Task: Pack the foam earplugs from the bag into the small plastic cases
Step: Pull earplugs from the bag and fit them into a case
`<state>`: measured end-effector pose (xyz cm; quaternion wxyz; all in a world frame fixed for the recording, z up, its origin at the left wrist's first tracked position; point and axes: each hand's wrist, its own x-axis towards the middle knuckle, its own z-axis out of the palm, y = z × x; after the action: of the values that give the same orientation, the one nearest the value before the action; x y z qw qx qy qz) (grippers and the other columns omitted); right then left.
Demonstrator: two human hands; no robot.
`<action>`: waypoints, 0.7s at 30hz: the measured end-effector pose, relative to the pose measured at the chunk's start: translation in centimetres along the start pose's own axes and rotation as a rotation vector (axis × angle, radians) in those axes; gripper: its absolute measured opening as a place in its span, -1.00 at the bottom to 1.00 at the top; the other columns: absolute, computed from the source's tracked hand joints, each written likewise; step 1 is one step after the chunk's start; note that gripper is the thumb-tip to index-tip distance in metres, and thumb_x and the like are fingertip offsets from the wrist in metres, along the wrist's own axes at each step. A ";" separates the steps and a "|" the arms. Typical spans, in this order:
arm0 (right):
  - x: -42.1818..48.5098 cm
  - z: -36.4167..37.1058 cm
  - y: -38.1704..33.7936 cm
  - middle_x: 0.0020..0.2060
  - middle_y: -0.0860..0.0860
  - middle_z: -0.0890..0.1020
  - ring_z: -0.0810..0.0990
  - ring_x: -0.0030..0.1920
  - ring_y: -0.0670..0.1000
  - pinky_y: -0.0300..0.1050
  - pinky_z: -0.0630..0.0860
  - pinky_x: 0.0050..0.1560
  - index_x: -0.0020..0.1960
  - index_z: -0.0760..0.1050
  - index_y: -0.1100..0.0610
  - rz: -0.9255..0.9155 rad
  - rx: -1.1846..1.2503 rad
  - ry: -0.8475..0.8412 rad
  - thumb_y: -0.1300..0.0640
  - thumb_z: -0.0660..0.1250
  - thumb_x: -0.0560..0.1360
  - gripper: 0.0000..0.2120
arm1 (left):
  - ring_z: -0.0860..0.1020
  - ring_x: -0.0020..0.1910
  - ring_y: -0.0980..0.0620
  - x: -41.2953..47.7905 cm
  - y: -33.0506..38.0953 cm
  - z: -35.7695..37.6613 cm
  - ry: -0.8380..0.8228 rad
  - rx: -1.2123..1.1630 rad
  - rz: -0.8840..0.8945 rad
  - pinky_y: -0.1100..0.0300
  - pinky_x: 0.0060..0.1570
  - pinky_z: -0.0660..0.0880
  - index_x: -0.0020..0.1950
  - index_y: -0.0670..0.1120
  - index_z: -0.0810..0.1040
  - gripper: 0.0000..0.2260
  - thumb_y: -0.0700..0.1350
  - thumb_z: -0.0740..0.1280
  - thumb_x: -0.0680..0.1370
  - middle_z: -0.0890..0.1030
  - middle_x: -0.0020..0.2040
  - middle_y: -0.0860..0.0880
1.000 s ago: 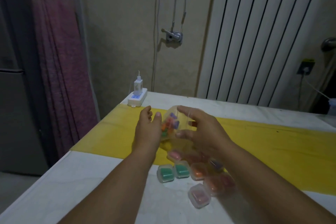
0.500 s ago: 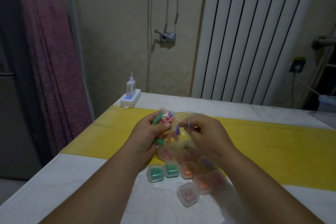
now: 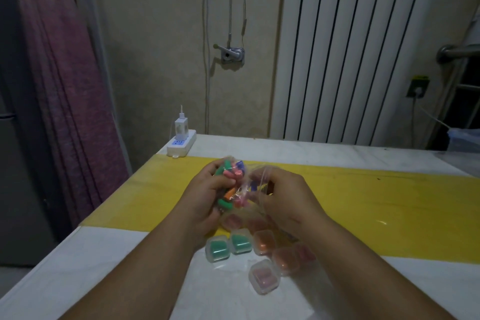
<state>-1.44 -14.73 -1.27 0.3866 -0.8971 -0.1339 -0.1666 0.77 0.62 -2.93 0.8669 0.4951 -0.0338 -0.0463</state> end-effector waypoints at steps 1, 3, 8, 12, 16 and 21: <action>0.0 0.0 0.1 -0.13 -0.23 0.59 0.55 -0.19 -0.20 -0.35 0.45 -0.11 -0.08 0.59 -0.11 0.012 -0.009 0.001 0.13 0.51 0.42 -0.82 | 0.61 -0.09 -0.19 0.0 0.0 0.0 -0.014 -0.009 -0.006 -0.04 -0.08 0.56 0.23 -0.16 0.53 -0.60 -0.45 0.20 0.45 0.63 0.00 -0.28; 0.1 -0.1 0.3 -0.14 -0.22 0.57 0.55 -0.14 -0.15 -0.44 0.41 -0.18 -0.01 0.61 -0.06 0.031 -0.047 0.004 0.14 0.49 0.44 -0.82 | 0.61 -0.11 -0.17 -0.1 0.0 0.1 -0.037 -0.020 -0.019 -0.03 -0.12 0.56 0.22 -0.14 0.54 -0.64 -0.33 0.33 0.44 0.64 -0.02 -0.24; 0.2 -0.7 0.4 -0.19 -0.20 0.59 0.54 -0.19 -0.18 -0.45 0.37 -0.24 -0.12 0.56 -0.07 0.030 -0.026 0.033 0.20 0.33 0.48 -0.83 | 0.58 -0.30 -0.12 -0.5 0.2 0.5 -0.008 0.098 -0.010 0.04 -0.24 0.55 0.06 -0.19 0.60 -0.84 -0.17 0.37 0.52 0.61 -0.19 -0.18; 0.5 -0.9 0.0 -0.16 -0.15 0.61 0.53 -0.16 -0.20 -0.35 0.35 -0.17 -0.41 0.54 -0.20 -0.024 0.014 -0.024 0.32 0.23 0.44 -0.54 | 0.54 -0.36 -0.04 -0.5 0.4 0.5 0.052 0.114 0.052 0.12 -0.37 0.55 -0.08 -0.20 0.61 -0.91 -0.28 0.31 0.53 0.58 -0.28 -0.16; 0.2 -0.8 -0.2 0.07 -0.14 0.59 0.45 0.04 -0.22 -0.44 0.34 -0.06 -0.01 0.68 0.04 -0.032 -0.044 -0.130 0.36 0.15 0.47 -0.61 | 0.51 -0.39 -0.06 -0.6 0.4 0.6 0.040 0.114 0.067 0.12 -0.48 0.51 -0.09 -0.20 0.60 -0.89 -0.32 0.28 0.52 0.54 -0.27 -0.20; 0.0 -1.0 -0.3 -0.03 -0.26 0.44 0.34 0.03 -0.29 -0.69 0.21 -0.09 0.14 0.61 0.23 -0.106 -0.031 -0.102 0.38 0.11 0.51 -0.64 | 0.59 -0.26 -0.10 -0.3 0.5 0.5 0.032 0.089 0.063 0.08 -0.41 0.58 0.13 -0.18 0.56 -0.70 -0.44 0.24 0.49 0.62 -0.14 -0.24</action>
<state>-1.79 -15.26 -0.42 0.3561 -0.9019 -0.1981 -0.1432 0.40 0.43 -2.26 0.8455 0.5325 -0.0378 -0.0093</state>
